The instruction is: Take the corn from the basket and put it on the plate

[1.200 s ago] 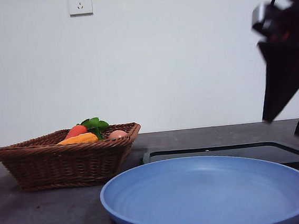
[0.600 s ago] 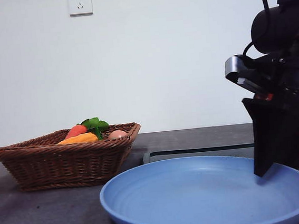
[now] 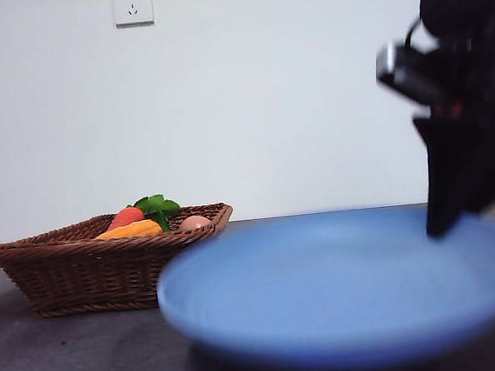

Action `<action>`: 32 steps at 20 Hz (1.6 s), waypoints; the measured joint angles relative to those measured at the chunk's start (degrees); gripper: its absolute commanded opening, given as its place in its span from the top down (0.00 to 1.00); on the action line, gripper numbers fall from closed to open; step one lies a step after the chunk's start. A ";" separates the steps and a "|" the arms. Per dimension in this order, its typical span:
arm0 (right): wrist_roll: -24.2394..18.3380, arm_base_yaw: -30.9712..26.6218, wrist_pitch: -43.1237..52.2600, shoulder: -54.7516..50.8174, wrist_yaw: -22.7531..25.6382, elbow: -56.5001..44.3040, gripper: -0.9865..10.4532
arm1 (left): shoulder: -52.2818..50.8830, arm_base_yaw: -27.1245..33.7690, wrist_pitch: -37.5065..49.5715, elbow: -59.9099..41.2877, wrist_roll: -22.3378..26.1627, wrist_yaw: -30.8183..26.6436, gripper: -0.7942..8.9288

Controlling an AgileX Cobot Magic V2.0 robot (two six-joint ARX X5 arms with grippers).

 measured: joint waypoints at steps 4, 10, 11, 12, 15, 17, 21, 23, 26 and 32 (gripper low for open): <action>0.00 0.00 -4.48 -8.61 0.02 2.36 0.91 | 9.20 -5.66 6.51 5.75 0.00 -5.79 0.51; 0.94 -0.61 -8.20 -18.86 0.15 3.02 0.91 | 30.08 -13.49 7.54 18.95 0.98 -22.23 0.51; 1.42 -0.74 -8.20 -20.17 0.15 3.04 0.91 | 34.01 -14.34 7.41 22.01 1.36 -23.65 0.51; 1.68 -0.76 -8.31 -21.11 0.22 3.06 0.91 | 37.13 -14.86 7.26 24.41 1.64 -23.85 0.51; 2.05 -0.76 -9.73 -23.63 1.55 3.06 0.91 | 47.12 -16.63 7.30 30.56 2.51 -26.27 0.51; 2.08 -0.76 -10.62 -24.35 2.64 3.06 0.91 | 52.46 -17.64 7.23 33.03 3.52 -27.80 0.51; 2.08 -0.76 -11.23 -24.63 2.67 3.06 0.91 | 59.10 -18.53 7.41 34.53 4.26 -29.94 0.51; 2.08 -0.76 -11.21 -24.68 2.67 3.06 0.91 | 60.87 -18.60 7.43 34.53 4.52 -30.25 0.51; 2.08 -0.76 -11.23 -24.68 2.67 3.06 0.91 | 62.62 -18.86 7.41 34.56 4.55 -31.26 0.51; 2.08 -0.76 -11.15 -24.68 2.67 3.06 0.91 | 62.99 -19.71 7.85 34.60 4.55 -31.32 0.57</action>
